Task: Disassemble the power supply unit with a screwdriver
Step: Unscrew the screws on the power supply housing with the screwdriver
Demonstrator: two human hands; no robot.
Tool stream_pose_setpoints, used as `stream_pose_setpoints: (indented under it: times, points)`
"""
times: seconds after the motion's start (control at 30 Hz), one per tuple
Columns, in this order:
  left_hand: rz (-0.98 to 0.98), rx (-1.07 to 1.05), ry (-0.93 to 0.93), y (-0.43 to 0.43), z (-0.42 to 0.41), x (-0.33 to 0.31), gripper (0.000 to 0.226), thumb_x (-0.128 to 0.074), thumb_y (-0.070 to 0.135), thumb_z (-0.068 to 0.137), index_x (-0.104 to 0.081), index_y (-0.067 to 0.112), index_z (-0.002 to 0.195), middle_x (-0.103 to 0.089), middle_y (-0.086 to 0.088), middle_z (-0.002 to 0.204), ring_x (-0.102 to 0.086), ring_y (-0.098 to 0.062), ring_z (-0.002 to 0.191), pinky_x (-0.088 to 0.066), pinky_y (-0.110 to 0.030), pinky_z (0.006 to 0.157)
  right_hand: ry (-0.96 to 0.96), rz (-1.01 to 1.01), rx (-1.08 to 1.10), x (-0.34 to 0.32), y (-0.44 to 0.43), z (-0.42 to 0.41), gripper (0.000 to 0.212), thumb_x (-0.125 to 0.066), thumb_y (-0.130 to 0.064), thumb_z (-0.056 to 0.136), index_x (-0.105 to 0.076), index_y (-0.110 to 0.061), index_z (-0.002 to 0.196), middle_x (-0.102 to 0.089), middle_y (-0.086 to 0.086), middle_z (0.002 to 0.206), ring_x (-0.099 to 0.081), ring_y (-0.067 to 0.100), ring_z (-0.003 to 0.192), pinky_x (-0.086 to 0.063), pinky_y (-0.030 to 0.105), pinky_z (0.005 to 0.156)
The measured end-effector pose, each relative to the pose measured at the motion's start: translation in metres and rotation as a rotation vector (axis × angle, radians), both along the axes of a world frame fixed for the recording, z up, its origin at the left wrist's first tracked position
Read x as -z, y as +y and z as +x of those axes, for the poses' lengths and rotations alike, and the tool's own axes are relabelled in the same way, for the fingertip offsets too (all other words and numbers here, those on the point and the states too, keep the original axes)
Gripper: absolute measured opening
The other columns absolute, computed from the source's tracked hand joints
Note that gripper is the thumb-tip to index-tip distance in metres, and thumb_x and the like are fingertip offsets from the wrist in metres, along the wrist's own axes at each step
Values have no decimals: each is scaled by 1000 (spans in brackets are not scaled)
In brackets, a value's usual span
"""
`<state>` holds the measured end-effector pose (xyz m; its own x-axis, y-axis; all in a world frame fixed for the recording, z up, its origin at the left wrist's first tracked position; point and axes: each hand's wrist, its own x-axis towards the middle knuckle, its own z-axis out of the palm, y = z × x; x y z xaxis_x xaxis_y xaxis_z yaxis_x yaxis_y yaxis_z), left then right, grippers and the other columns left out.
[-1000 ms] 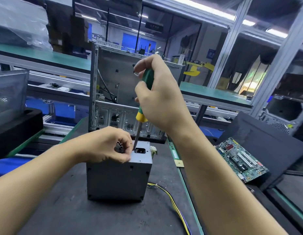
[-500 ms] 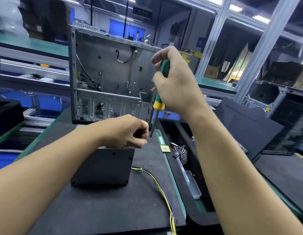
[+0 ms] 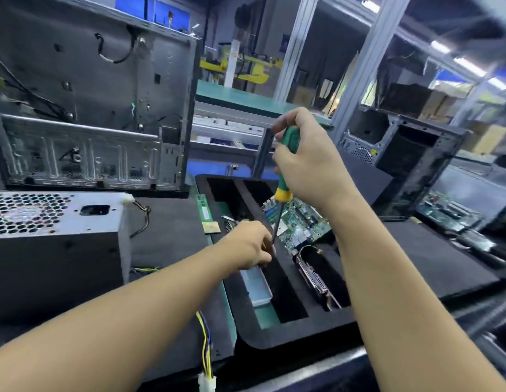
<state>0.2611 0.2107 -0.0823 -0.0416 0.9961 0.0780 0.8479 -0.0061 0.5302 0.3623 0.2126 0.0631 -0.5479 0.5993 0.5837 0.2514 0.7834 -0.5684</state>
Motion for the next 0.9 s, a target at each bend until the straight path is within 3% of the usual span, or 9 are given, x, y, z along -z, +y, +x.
stream_pose_setpoints:
  times: [0.2,0.3,0.4,0.53,0.63,0.67,0.73,0.8,0.9]
  points:
    - [46,-188,-38,9,-12,8,33,-55,-1,89,-75,16,109,-73,0,109,-66,-18,104,-44,-18,81,-27,1,-13,7,4,3,27,-46,4,88,-50,-19,102,-55,7,105,-53,20,83,-44,31,74]
    - [67,-134,19,-12,-33,-21,30,-56,2,88,-76,15,106,-76,0,99,-68,-19,95,-50,-22,81,13,-11,-66,2,-8,-13,28,-45,5,89,-49,-18,104,-53,8,108,-55,25,88,-51,41,81]
    - [68,-15,110,-47,-58,-54,27,-60,7,89,-77,20,106,-77,3,100,-70,-14,96,-54,-30,86,73,0,-150,-10,-28,-39,30,-43,8,90,-47,-15,108,-50,9,109,-50,18,86,-47,34,81]
    - [74,28,0,-112,-106,-88,45,-57,-1,88,-76,34,111,-76,18,105,-66,8,98,-52,-17,88,197,-13,-262,-24,-61,-82,28,-42,9,91,-47,-13,108,-49,4,106,-51,23,96,-50,43,93]
    - [-41,127,-177,-172,-149,-101,60,-51,-19,83,-74,25,115,-76,16,107,-65,6,107,-48,-7,81,310,-100,-350,-31,-88,-116,27,-41,10,93,-47,-12,107,-49,8,106,-57,31,95,-52,51,86]
    - [-50,139,-249,-191,-163,-104,53,-56,-18,86,-74,22,117,-76,12,110,-66,1,111,-49,-10,83,350,-137,-384,-33,-96,-127,26,-42,10,93,-47,-12,107,-48,10,106,-57,28,86,-54,51,79]
    - [1,85,-368,-224,-188,-105,29,-69,7,91,-76,24,114,-76,5,114,-68,-5,109,-51,-12,84,397,-179,-452,-35,-112,-149,24,-43,8,95,-47,-10,110,-48,11,105,-55,24,78,-58,47,71]
    - [67,0,-385,-249,-209,-102,25,-71,28,86,-78,31,110,-76,4,112,-69,-6,107,-50,-12,84,387,-183,-505,-35,-129,-173,24,-44,7,95,-47,-10,112,-47,10,105,-56,25,83,-59,42,72]
    - [123,-81,-334,-274,-231,-87,18,-74,39,80,-79,40,97,-77,6,108,-70,-8,103,-54,-23,91,332,-173,-550,-27,-152,-204,26,-45,5,95,-48,-13,113,-49,14,110,-59,34,91,-56,49,80]
